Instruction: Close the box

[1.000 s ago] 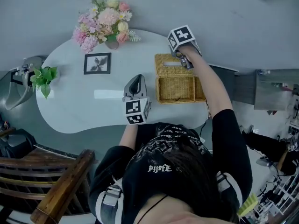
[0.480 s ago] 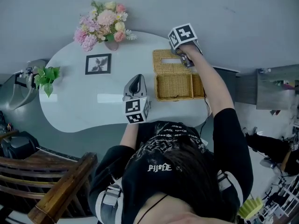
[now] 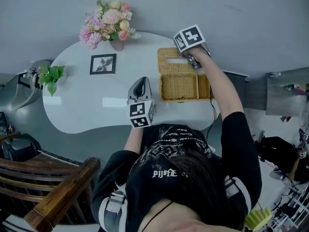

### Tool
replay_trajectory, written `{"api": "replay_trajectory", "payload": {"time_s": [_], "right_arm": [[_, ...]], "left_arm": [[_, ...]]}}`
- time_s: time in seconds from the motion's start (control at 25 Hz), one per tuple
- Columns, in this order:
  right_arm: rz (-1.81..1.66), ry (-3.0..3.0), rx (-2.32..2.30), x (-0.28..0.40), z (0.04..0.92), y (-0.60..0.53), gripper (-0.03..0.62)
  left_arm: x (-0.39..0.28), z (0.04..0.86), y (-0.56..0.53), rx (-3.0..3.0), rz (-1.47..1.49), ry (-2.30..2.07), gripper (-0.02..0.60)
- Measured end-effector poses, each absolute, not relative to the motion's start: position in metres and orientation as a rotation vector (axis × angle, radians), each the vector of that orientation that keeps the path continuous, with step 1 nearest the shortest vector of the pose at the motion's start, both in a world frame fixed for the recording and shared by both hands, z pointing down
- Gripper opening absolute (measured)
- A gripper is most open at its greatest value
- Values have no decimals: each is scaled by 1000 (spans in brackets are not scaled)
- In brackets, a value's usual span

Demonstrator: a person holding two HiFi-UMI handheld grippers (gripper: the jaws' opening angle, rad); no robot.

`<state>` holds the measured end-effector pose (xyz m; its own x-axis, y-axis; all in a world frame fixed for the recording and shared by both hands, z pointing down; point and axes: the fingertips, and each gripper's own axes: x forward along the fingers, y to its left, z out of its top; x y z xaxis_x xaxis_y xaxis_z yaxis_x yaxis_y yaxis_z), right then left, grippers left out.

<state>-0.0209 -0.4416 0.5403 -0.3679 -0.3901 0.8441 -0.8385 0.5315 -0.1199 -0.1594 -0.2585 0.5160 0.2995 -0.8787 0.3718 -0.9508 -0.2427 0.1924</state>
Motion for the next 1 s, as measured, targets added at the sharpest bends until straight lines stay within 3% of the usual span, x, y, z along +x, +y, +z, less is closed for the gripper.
{"api": "replay_trajectory", "payload": {"time_s": [1.0], "right_arm": [[536,-2200,1019,-14,464,-393,35]], "left_arm": [[-137,488,-216,2267,239,-1647,25]]}}
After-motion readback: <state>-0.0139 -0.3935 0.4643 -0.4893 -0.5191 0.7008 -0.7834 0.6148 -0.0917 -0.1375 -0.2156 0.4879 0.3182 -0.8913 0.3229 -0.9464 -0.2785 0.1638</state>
